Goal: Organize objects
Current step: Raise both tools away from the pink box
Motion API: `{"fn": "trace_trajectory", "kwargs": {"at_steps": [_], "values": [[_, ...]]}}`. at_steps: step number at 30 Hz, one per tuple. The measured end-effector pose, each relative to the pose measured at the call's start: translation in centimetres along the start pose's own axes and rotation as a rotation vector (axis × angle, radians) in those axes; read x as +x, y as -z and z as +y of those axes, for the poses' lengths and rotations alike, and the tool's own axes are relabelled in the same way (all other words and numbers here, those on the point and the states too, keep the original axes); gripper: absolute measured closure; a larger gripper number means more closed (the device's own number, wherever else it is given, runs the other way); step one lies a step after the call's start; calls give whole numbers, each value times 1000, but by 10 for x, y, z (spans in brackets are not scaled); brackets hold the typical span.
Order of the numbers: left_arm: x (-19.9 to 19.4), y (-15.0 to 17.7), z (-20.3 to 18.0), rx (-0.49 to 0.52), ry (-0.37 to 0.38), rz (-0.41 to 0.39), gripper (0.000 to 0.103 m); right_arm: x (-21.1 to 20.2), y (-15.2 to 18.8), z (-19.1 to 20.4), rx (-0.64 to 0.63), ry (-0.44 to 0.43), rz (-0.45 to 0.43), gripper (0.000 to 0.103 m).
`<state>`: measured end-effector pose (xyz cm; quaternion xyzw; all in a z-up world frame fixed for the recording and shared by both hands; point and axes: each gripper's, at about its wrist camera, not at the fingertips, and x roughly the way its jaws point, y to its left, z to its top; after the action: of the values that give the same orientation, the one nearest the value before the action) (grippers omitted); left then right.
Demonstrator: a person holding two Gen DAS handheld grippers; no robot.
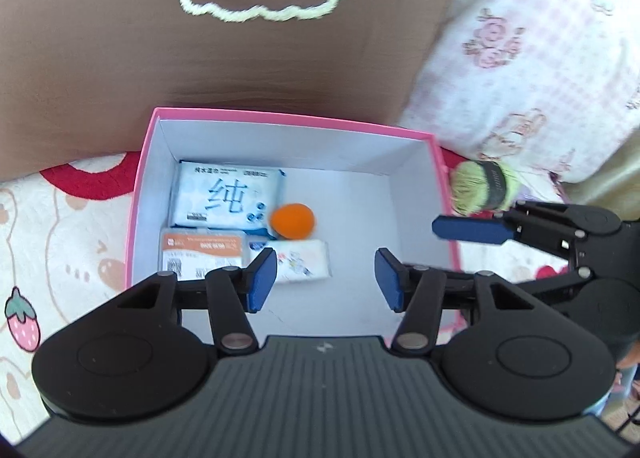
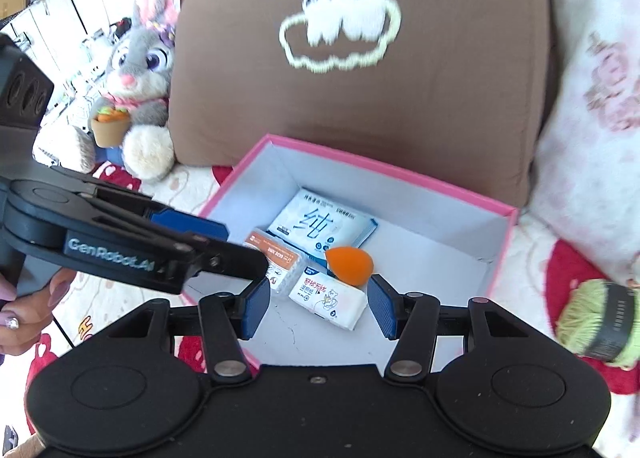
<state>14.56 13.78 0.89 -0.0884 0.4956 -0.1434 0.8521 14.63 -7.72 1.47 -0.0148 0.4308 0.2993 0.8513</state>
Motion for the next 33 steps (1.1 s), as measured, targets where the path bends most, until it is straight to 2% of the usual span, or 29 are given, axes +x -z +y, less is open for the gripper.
{"fn": "trace_trajectory", "kwargs": {"at_steps": [7, 11, 15, 22, 26, 33], "values": [[-40, 15, -20, 19, -1, -8, 46, -46, 9, 15, -32, 27, -42, 43], [-59, 28, -29, 26, -41, -4, 44, -68, 22, 24, -71, 34, -48, 39], [-71, 44, -37, 36, -35, 7, 42, -91, 40, 32, -106, 46, -54, 34], [-83, 70, -56, 65, -11, 21, 38, -122, 61, 38, -116, 65, -78, 29], [-85, 81, -66, 84, 1, 24, 36, -135, 75, 41, -123, 85, -92, 23], [-82, 99, -84, 131, 10, 61, 30, -150, 106, 44, -147, 138, -82, 18]]}}
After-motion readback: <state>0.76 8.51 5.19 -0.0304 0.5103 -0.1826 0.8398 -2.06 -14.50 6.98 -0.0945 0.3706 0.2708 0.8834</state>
